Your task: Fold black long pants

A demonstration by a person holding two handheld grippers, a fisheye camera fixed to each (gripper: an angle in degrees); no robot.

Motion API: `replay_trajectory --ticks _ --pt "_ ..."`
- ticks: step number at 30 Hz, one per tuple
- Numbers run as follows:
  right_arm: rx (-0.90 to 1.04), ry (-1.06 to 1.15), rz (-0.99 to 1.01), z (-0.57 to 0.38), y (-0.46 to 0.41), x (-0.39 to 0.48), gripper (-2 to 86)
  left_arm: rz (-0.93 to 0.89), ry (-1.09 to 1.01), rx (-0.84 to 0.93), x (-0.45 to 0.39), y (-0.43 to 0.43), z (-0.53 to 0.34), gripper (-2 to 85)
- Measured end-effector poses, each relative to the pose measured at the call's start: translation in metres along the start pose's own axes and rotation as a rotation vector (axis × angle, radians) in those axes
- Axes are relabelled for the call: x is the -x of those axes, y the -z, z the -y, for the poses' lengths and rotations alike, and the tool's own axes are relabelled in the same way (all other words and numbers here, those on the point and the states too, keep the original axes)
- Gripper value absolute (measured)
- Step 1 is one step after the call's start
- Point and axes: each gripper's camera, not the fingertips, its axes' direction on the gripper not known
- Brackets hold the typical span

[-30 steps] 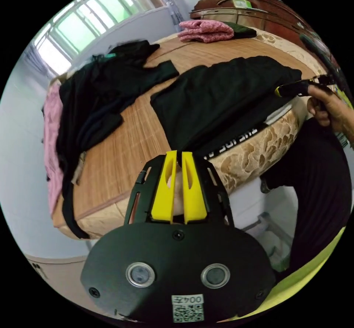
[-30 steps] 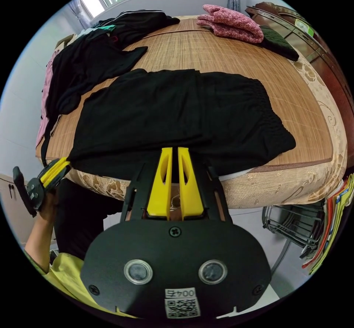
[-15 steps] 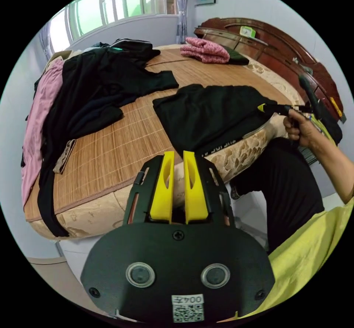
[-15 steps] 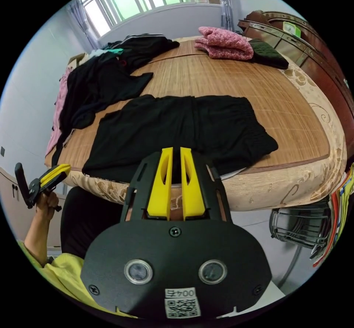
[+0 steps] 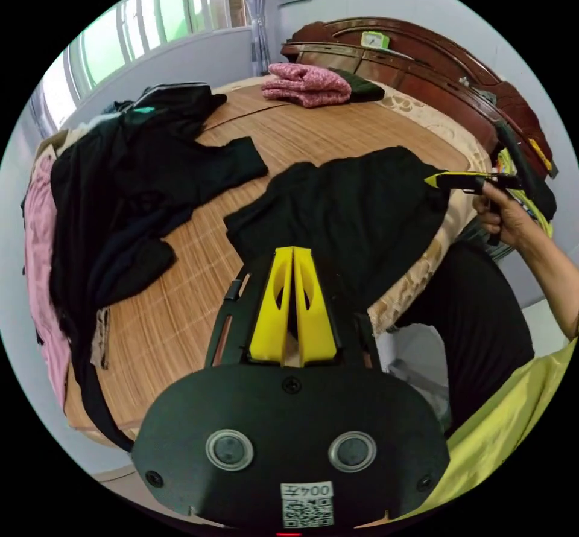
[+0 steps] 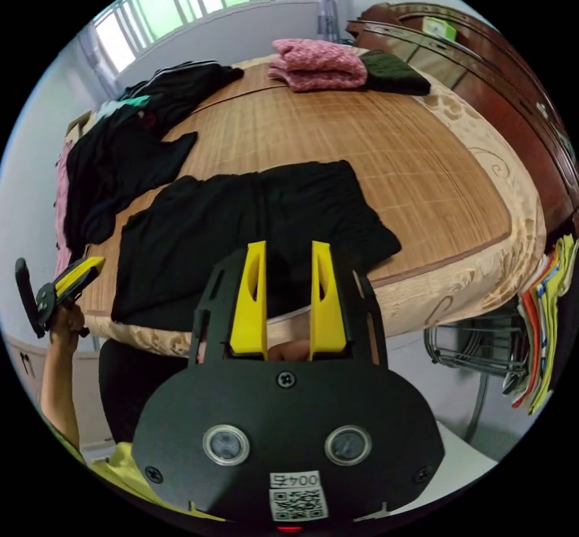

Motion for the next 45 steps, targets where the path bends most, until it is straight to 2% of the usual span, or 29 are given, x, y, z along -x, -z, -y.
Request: replay_trajectory --ticks 3,5,11,15,17,19,22,26,29,32,39,45 --pt "0.070 -0.051 -0.054 0.003 -0.017 -0.009 11.5 -0.012 -0.028 0.113 0.011 -0.041 0.023 0.7" --pt "0.075 0.022 -0.113 0.002 -0.025 -0.005 11.0 -0.034 -0.042 0.203 0.015 -0.065 0.027 0.9" --pt "0.056 0.113 -0.123 0.032 -0.036 -0.027 9.7 -0.049 0.000 0.149 0.008 -0.079 0.028 0.9" --pt "0.098 0.186 -0.176 0.080 -0.052 -0.047 8.5 -0.137 0.068 0.095 -0.016 -0.089 0.035 1.1" --pt "0.138 0.114 -0.159 0.107 -0.048 -0.064 6.9 -0.173 0.074 0.066 -0.031 -0.093 0.041 1.4" --pt "0.088 0.050 -0.100 0.114 -0.028 -0.070 5.4 -0.188 0.040 0.027 -0.045 -0.092 0.046 1.9" --pt "0.011 0.053 0.130 0.088 0.007 -0.064 6.5 -0.212 0.051 -0.075 -0.035 -0.076 0.038 2.2" --pt "0.021 0.156 0.354 -0.010 0.017 -0.031 7.3 -0.154 0.090 -0.085 -0.003 -0.071 0.015 2.5" --pt "0.015 0.176 0.369 -0.081 0.006 -0.011 7.7 -0.154 0.132 -0.038 0.020 -0.078 0.005 2.6" --pt "-0.051 0.116 0.396 -0.130 0.002 -0.006 7.7 -0.104 0.057 -0.048 0.017 -0.080 0.012 2.7" --pt "-0.052 0.228 0.392 -0.181 -0.007 0.010 9.0 0.018 -0.150 -0.009 -0.016 -0.098 0.047 3.6" --pt "-0.048 0.305 0.323 -0.204 -0.014 0.021 10.1 0.043 -0.122 -0.012 -0.015 -0.104 0.066 4.0"
